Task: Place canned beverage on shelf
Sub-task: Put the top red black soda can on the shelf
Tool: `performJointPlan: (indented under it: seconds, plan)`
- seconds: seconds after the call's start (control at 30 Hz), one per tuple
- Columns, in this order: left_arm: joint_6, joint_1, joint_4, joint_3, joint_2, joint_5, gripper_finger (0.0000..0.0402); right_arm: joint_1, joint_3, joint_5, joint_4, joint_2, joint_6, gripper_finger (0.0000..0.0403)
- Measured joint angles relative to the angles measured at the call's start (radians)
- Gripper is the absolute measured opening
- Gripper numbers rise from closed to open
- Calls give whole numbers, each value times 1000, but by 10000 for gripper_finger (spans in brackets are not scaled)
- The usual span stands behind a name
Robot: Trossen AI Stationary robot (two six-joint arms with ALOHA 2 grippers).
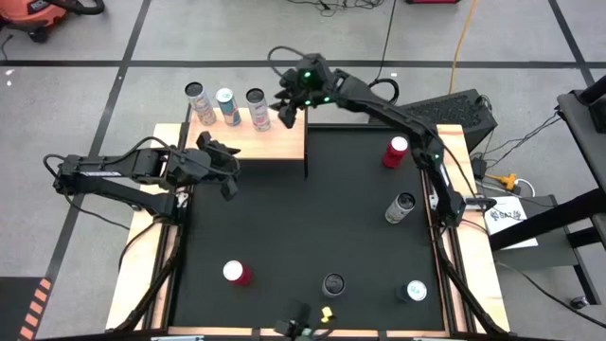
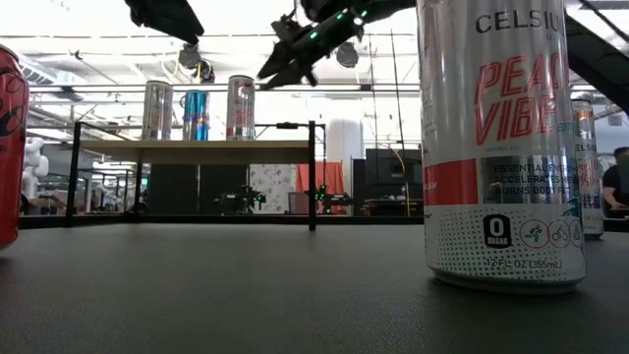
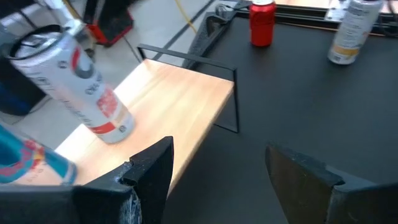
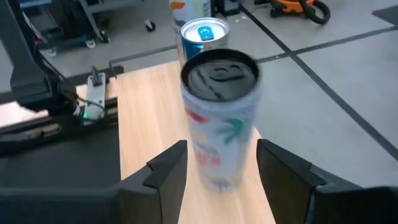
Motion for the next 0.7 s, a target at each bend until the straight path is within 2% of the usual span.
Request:
performJointPlan:
  seconds: [0.13, 0.33, 0.7]
  plan:
    - [0, 0, 0, 0, 0, 42, 254, -14, 0, 20, -124, -88, -13, 173]
    - [-1, 0, 16, -1, 7, 46, 254, -16, 0, 84, -277, -217, 2, 173]
    - [-1, 0, 163, -1, 56, 120, 254, -9, 0, 162, -626, -412, 43, 173]
